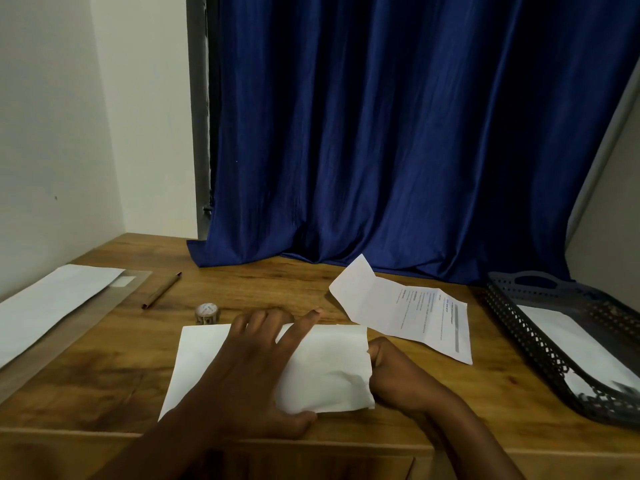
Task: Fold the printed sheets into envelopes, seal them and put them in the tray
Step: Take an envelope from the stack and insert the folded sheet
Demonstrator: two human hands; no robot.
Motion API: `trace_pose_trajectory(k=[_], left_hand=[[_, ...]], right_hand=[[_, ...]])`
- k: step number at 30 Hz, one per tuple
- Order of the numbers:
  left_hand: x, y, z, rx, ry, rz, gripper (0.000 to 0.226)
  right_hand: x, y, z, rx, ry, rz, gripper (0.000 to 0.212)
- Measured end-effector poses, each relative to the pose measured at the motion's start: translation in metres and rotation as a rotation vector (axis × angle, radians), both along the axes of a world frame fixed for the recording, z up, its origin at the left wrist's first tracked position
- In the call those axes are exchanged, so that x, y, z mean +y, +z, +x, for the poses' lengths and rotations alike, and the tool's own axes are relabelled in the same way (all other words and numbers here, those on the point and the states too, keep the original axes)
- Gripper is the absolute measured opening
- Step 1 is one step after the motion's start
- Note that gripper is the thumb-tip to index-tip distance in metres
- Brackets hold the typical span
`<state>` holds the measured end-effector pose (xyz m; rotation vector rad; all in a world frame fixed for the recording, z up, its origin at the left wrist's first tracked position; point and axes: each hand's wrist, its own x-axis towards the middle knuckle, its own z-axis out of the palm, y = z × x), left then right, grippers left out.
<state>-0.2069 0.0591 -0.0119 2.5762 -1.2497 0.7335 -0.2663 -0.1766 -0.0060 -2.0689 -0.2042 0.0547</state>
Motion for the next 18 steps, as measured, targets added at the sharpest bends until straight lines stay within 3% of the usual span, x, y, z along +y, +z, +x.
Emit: trace_pose_trajectory(k=[3,7,9,11,13,16,18], left_hand=[[0.000,-0.003,0.006,0.080,-0.007,0.012,0.122],[0.002,-0.006,0.011,0.210,0.020,0.048,0.115],[0.006,-0.009,0.012,0.250,0.024,0.047,0.100],[0.010,-0.015,0.013,0.281,0.035,0.057,0.086],[0.011,-0.020,0.013,0.327,0.059,0.093,0.078],[0.008,-0.029,0.008,0.404,0.082,0.178,0.076],[0.007,-0.035,0.004,0.427,0.098,0.232,0.078]], right_hand=[[-0.007,-0.004,-0.002,0.008,-0.102,0.070,0.020],[-0.024,-0.017,-0.006,-0.081,-0.444,0.267,0.015],[-0.025,-0.021,-0.007,-0.180,-0.678,0.236,0.011],[-0.017,-0.022,-0.008,-0.301,-0.797,0.068,0.009],[-0.002,-0.018,-0.008,-0.366,-0.706,-0.129,0.022],[0.023,-0.020,-0.003,-0.349,-0.396,-0.507,0.056],[0.036,-0.028,0.004,-0.350,-0.232,-0.669,0.065]])
